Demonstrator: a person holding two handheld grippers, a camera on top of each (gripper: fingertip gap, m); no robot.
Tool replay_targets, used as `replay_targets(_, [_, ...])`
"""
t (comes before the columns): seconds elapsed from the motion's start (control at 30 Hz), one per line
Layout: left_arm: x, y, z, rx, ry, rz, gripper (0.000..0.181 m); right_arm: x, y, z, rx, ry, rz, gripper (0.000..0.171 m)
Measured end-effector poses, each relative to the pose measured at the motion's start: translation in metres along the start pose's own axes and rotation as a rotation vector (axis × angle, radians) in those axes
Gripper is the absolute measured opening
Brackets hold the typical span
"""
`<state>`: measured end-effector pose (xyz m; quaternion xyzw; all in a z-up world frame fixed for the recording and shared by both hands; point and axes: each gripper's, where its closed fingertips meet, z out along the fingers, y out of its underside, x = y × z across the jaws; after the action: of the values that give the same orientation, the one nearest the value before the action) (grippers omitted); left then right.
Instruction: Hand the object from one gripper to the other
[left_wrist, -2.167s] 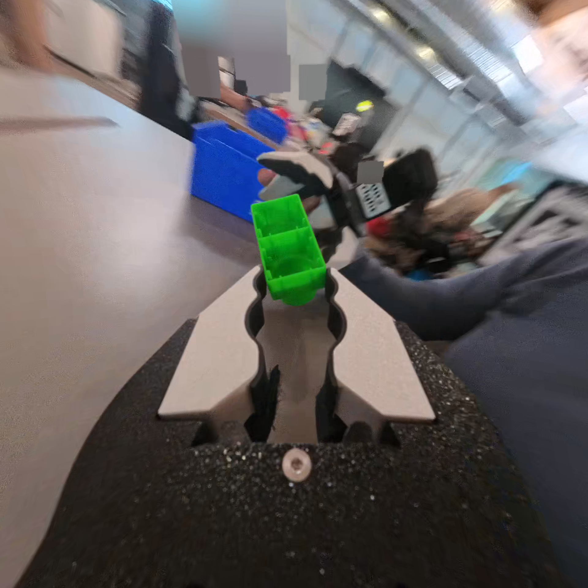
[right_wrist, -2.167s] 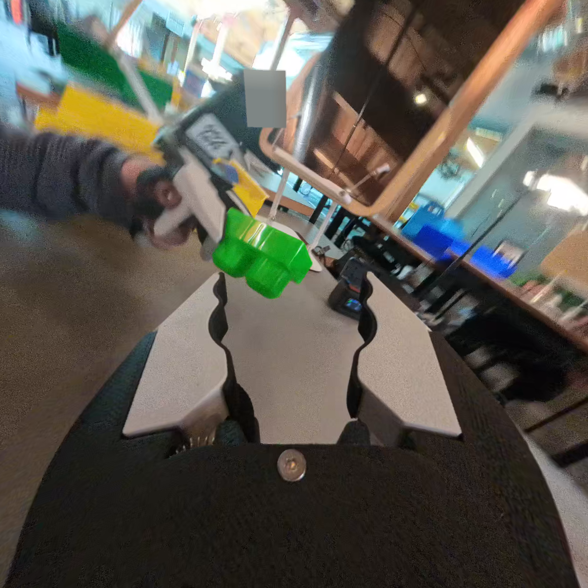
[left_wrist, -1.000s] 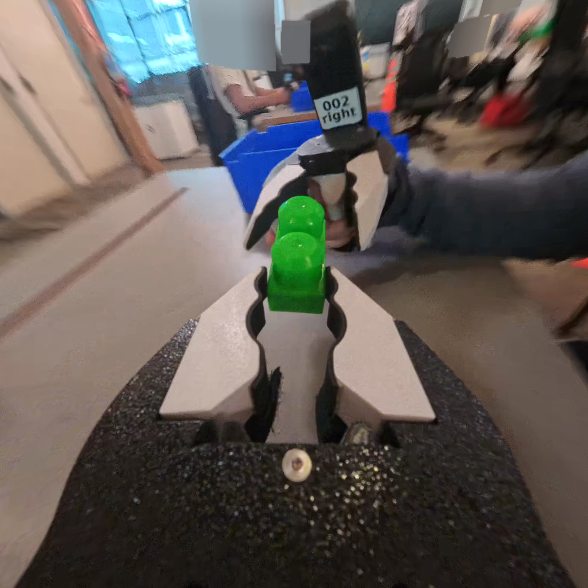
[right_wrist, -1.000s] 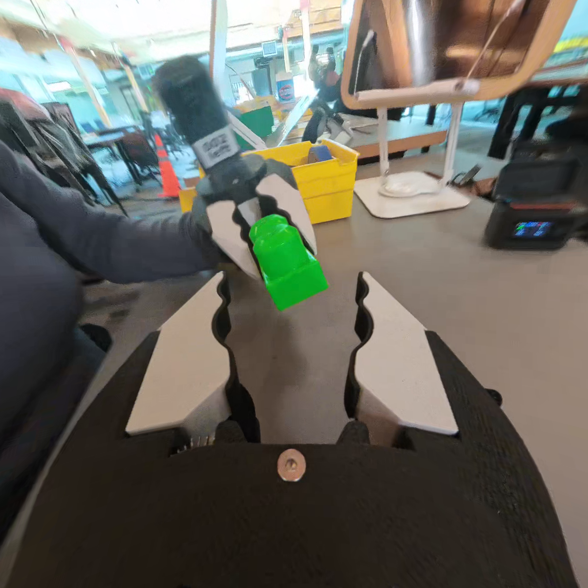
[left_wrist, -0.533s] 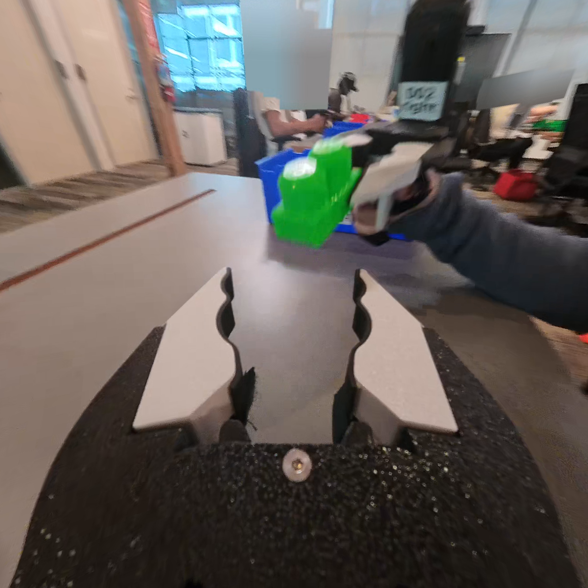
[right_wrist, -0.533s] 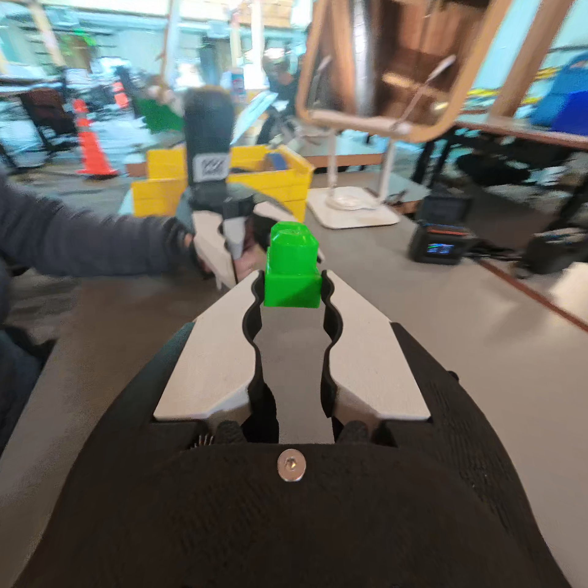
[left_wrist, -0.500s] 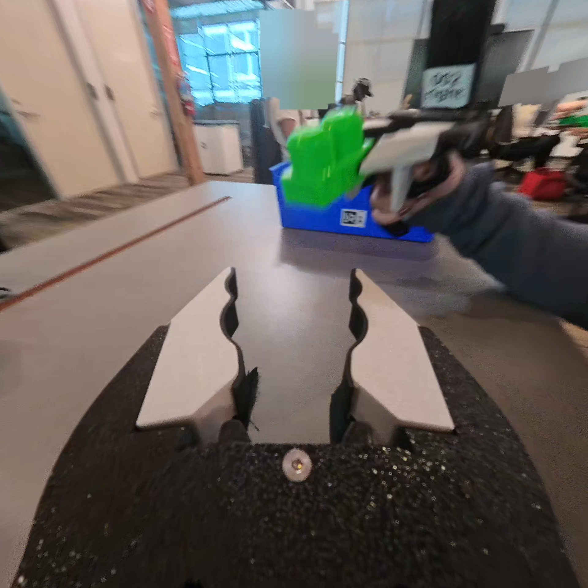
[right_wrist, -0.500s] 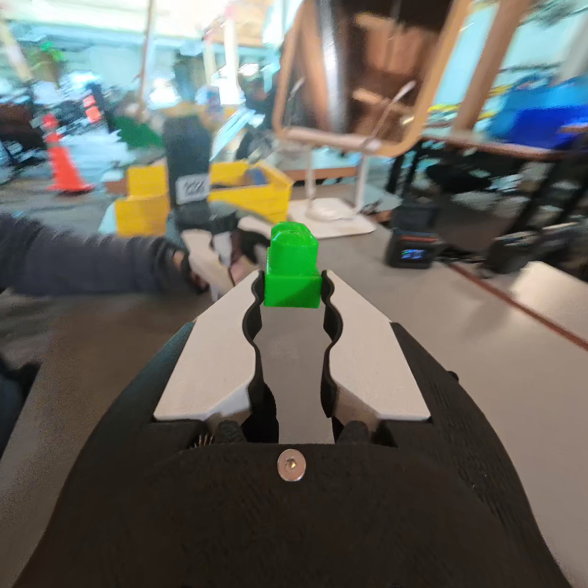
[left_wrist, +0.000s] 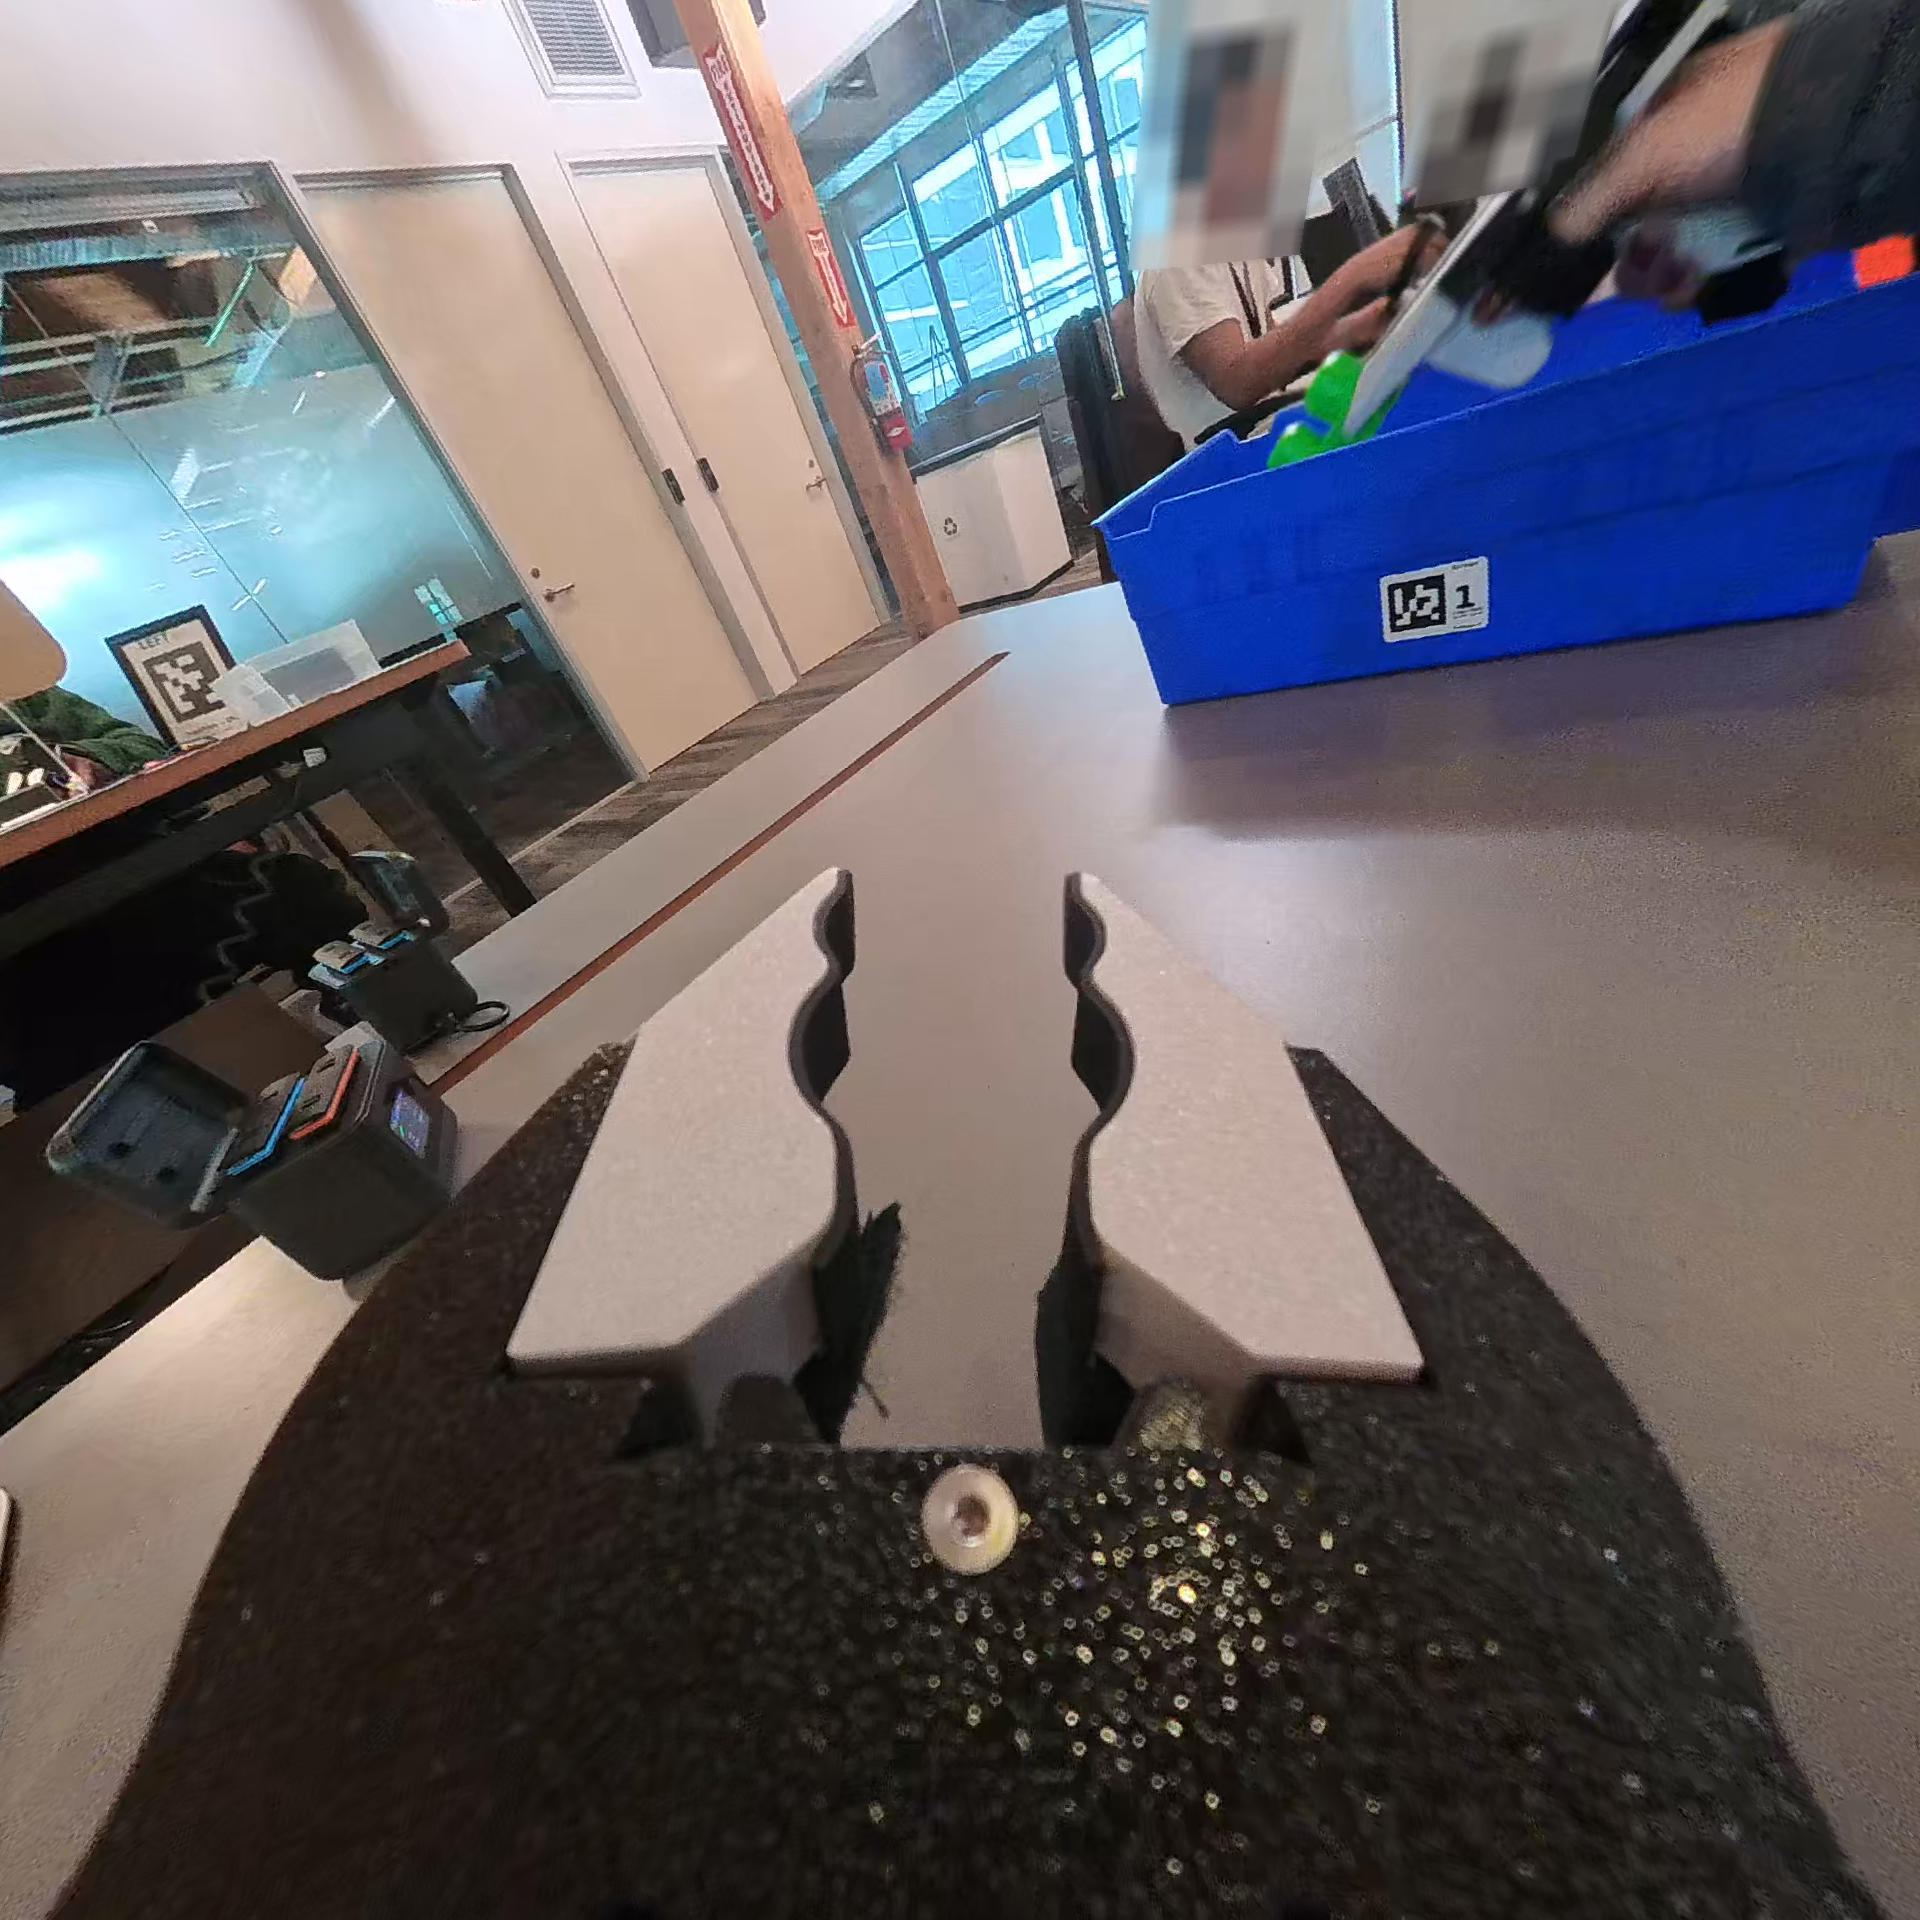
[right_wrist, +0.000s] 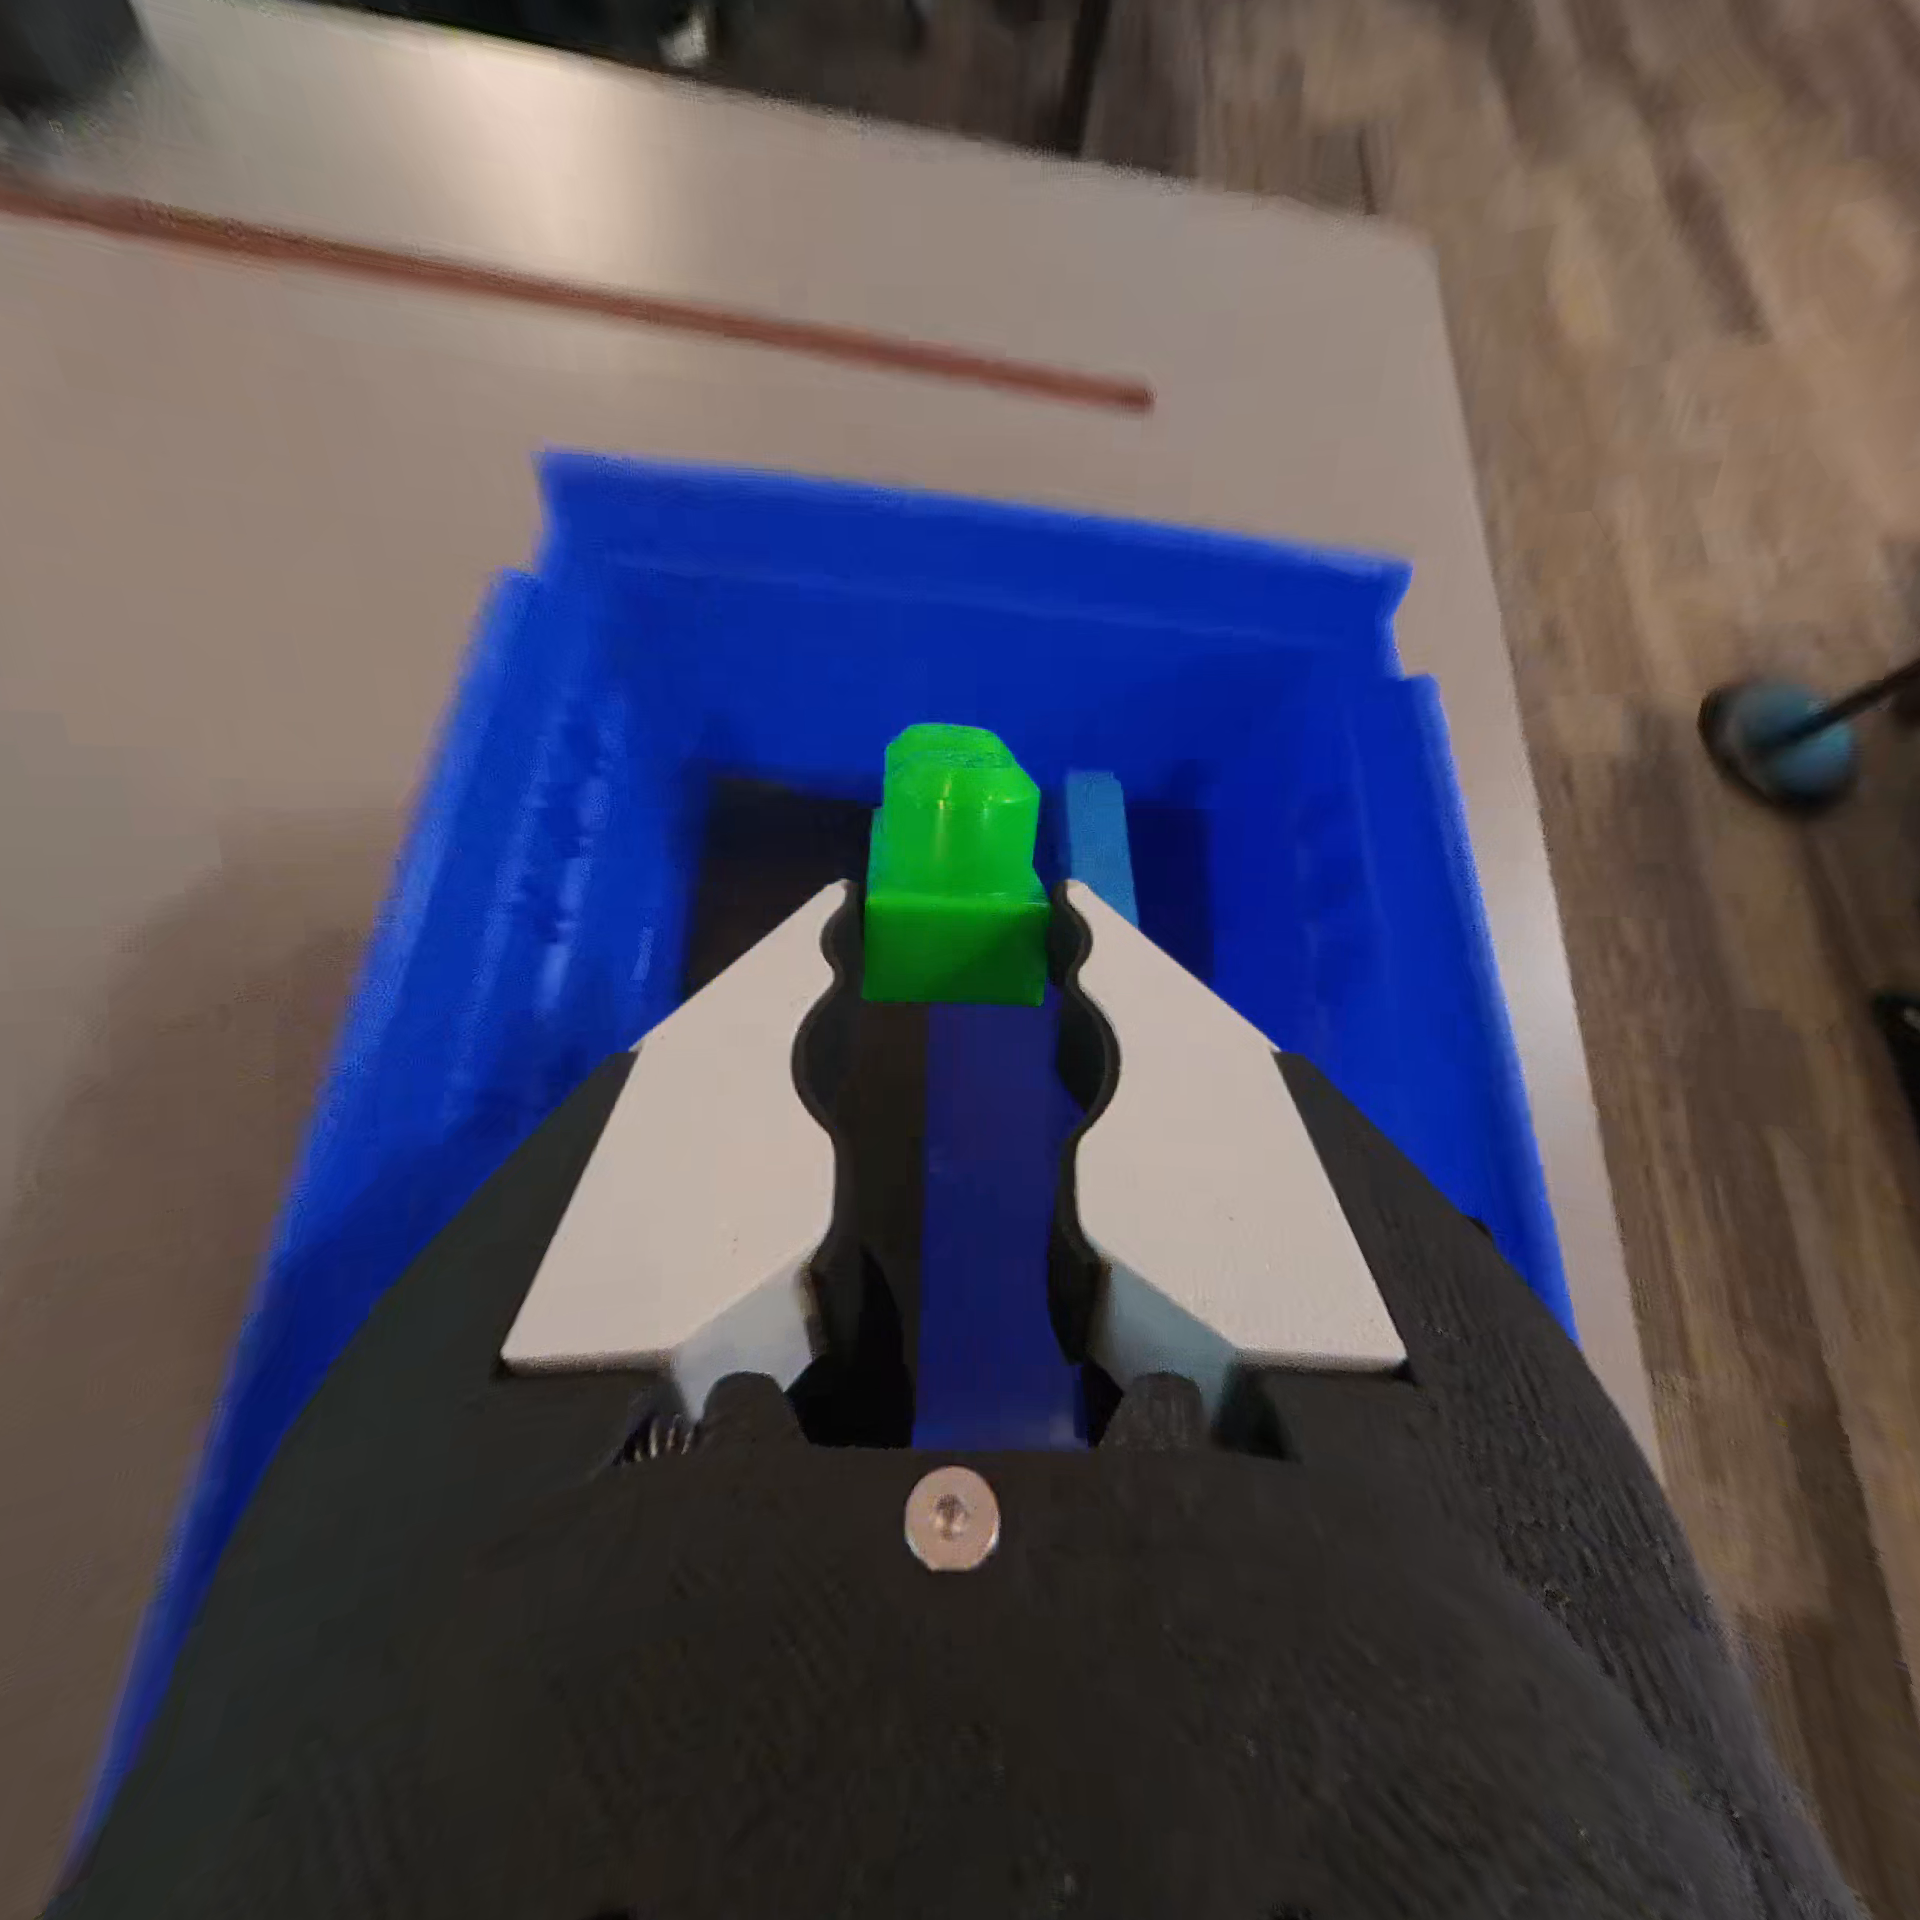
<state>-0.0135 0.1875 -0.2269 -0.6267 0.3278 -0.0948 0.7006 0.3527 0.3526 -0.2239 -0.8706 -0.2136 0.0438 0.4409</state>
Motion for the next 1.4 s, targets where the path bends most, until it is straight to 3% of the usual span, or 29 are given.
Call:
replay_targets(0.17, [-0.002,0.001,-0.002,-0.005,-0.010,0.004,0.037,0.019,0.008,0.045,0.026,0.062,0.012,0.035])
replay_targets(0.23, [-0.003,0.002,-0.002,-0.013,-0.011,0.004,0.036,0.018,0.024,0.056,-0.045,0.060,-0.004,0.035])
replay_targets(0.47, [-0.003,0.004,-0.001,-0.035,-0.022,0.037,0.029,0.018,0.065,0.052,-0.276,0.127,0.003,0.035])
replay_targets(0.6, [-0.002,0.006,-0.001,-0.047,-0.025,0.061,0.027,0.018,0.058,0.060,-0.263,0.101,0.019,0.037])
replay_targets(0.73, [-0.002,0.006,-0.001,-0.050,-0.025,0.065,0.027,0.015,0.054,0.058,-0.270,0.089,0.042,0.060])
replay_targets(0.83, [-0.002,0.006,-0.001,-0.051,-0.030,0.068,0.027,0.025,0.035,0.035,-0.224,0.212,-0.037,0.075])
replay_targets(0.9, [-0.003,0.006,-0.001,-0.050,-0.034,0.066,0.028,0.017,0.000,0.004,-0.089,0.266,-0.064,0.078])
replay_targets(1.03, [-0.003,0.007,0.000,-0.054,-0.040,0.066,0.031,-0.070,-0.094,-0.073,0.373,0.185,-0.115,0.070])
replay_targets(1.17, [-0.006,0.006,-0.001,-0.050,-0.050,0.046,0.033,-0.217,-0.130,-0.113,0.730,-0.170,-0.156,0.044])
replay_targets(1.3, [-0.011,0.006,-0.004,-0.048,-0.063,0.021,0.033,-0.309,-0.111,-0.059,0.741,-0.365,-0.144,0.042])
replay_targets(1.4, [-0.014,0.006,-0.005,-0.045,-0.073,-0.001,0.033,-0.333,-0.097,-0.024,0.807,-0.360,-0.066,0.041])
